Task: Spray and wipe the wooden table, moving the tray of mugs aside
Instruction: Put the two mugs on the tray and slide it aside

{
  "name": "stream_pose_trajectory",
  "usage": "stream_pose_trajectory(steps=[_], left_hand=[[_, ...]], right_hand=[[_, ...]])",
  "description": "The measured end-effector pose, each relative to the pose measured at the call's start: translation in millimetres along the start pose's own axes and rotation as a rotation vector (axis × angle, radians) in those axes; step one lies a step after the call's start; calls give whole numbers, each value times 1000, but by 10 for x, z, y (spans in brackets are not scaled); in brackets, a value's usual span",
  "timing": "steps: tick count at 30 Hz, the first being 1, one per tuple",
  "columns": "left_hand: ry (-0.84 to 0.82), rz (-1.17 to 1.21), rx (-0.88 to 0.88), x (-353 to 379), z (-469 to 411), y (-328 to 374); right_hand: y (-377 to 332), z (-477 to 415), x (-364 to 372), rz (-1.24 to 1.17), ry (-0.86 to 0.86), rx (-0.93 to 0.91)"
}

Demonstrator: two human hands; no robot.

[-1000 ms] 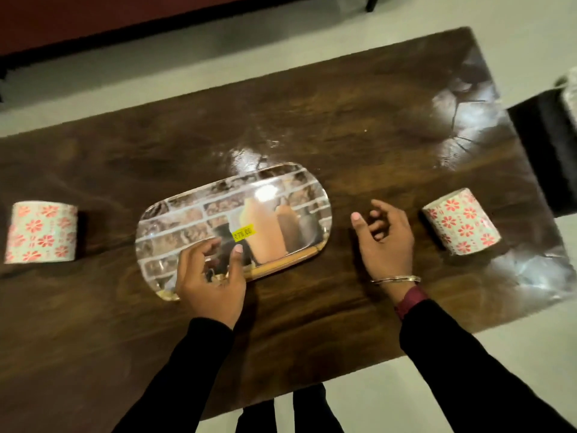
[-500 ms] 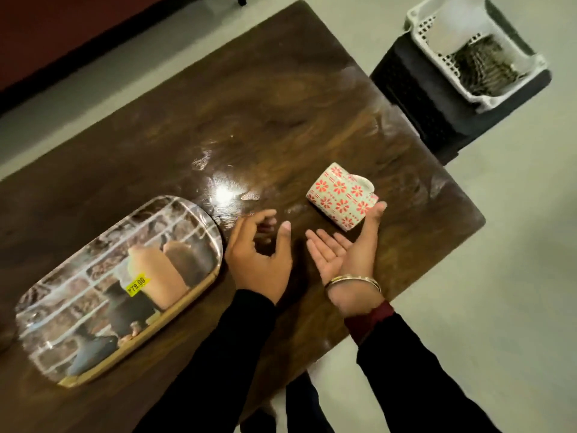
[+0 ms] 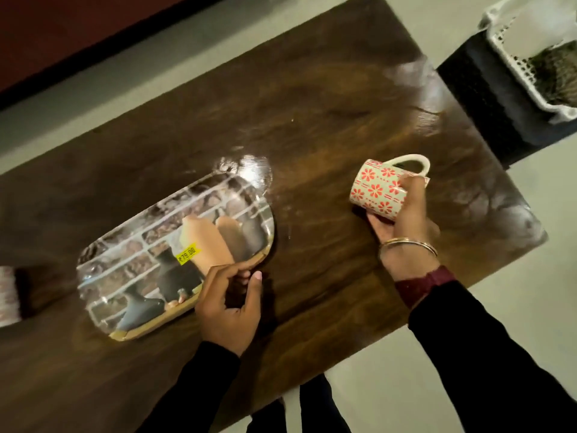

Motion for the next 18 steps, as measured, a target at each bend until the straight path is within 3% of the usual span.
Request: stream_pose_trajectory(steps=[3, 6, 9, 11, 14, 18], left_hand=[[67, -43, -24, -304, -20, -160], [112, -56, -78, -563, 36, -318], [154, -68, -148, -814, 155, -473], [168, -60, -177, -916, 241, -533], [203, -74, -232, -1108, 374, -625], [220, -68, -291, -1244, 505, -710]], right_hand=[[83, 275, 155, 247, -131, -258], [167, 737, 477, 606, -325, -647], [419, 1198, 824, 832, -546, -955], [554, 1370, 984, 928, -607, -1128], [817, 1487, 1145, 1017, -590, -1232], [1072, 1446, 1191, 1083, -535, -1223]])
Point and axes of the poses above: each hand's wrist, its own z-axis away from the middle knuckle, its own x-axis out of the palm, y = z × x, the point moved 7 cm from there along -z, towards the middle knuckle, and after that the axes turned 4 degrees about -z, right-handed, at the moved point
